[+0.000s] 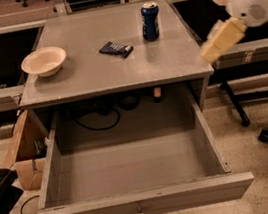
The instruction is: Place rxbar blueberry into top drawer
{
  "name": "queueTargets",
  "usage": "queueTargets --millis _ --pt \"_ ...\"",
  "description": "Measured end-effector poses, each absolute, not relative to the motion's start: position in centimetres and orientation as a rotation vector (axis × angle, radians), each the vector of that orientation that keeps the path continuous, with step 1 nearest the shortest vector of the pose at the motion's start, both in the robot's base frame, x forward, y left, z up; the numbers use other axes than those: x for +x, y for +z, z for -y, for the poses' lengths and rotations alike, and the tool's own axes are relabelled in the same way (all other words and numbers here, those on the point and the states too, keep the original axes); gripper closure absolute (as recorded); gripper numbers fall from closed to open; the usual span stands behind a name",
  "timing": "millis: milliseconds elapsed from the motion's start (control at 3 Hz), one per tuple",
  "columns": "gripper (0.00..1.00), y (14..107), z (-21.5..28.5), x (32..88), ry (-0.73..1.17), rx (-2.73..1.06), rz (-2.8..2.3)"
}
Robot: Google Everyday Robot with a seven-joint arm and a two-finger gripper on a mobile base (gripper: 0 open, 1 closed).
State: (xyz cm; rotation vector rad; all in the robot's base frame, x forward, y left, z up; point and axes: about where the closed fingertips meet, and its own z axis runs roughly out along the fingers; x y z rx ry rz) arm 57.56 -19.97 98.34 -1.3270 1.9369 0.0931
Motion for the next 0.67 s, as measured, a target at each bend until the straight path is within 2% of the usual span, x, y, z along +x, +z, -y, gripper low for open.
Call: queueTargets --millis 333,667 --pt "0.0 98.05 18.98 65.22 0.222 -1.116 -1.864" --pt "0.0 98.05 18.97 65.23 0.223 -1.116 -1.863"
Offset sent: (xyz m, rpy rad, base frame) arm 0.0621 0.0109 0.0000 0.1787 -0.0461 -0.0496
